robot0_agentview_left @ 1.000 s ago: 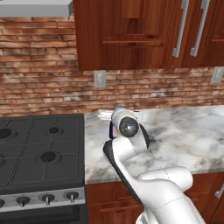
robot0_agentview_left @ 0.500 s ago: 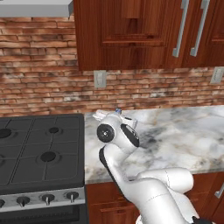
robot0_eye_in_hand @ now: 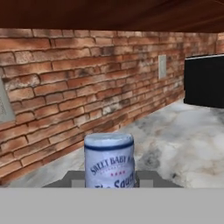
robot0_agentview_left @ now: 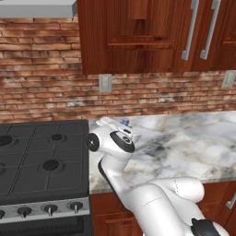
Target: Take 2 condiments from the cabinet and move them on the counter near the stove.Make sure the condiments are lined up with each other, next to each other.
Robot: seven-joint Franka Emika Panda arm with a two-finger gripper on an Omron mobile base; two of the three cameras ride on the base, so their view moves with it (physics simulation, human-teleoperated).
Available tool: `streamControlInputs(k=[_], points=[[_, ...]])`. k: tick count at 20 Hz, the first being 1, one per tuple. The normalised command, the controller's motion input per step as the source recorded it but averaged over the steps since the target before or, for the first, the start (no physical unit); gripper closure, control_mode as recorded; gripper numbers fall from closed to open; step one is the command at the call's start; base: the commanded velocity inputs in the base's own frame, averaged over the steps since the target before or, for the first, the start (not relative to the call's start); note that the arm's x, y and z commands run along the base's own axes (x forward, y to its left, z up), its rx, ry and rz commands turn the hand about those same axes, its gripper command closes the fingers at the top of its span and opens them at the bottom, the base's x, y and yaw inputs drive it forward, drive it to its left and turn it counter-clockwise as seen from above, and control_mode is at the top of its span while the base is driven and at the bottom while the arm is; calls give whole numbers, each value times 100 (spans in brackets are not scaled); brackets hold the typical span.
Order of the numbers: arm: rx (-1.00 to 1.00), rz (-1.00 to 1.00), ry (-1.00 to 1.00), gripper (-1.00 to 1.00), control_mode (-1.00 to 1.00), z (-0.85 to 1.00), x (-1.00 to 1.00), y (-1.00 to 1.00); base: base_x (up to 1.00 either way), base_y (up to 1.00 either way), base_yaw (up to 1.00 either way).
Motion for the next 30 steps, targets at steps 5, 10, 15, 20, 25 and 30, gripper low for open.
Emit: streamControlInputs(k=[5, 10, 15, 20, 25, 30], points=[[-2, -9, -2, 100, -100, -31, 0, -15, 0, 0, 0], [-3, -2, -8, 100, -100, -37, 0, -10, 0, 0, 0], [-3, 0, -2, 100, -100, -22, 0, -3, 0, 0, 0], [-3, 0, 0, 100, -100, -16, 0, -5, 0, 0, 0], [-2, 0, 0, 100, -100, -14, 0, -2, 0, 0, 0], [-2, 0, 0, 100, -100, -22, 2, 0, 0, 0, 0]])
